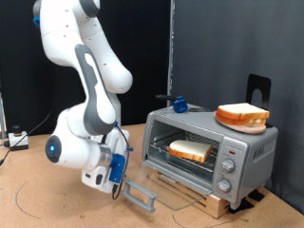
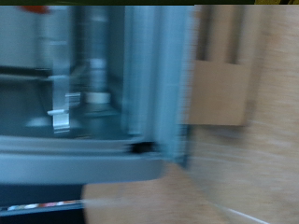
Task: Make a piece of toast with the oven
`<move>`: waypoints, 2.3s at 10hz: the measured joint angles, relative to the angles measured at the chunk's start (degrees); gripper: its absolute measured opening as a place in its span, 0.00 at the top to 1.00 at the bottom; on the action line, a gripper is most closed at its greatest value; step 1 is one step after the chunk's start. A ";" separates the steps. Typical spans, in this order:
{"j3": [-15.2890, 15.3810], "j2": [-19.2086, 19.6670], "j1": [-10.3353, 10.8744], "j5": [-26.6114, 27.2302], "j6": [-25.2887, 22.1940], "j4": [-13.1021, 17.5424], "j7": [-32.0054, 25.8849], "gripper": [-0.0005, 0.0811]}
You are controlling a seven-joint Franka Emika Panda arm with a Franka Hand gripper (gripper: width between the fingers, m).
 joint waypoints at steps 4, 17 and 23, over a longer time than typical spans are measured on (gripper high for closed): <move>3.40 -5.70 -2.86 3.50 -9.04 0.25 -2.84 0.01; 10.67 -33.24 0.81 21.57 -30.01 -5.92 -9.49 0.01; 7.91 -44.45 0.31 24.48 -33.10 -7.91 -7.38 0.01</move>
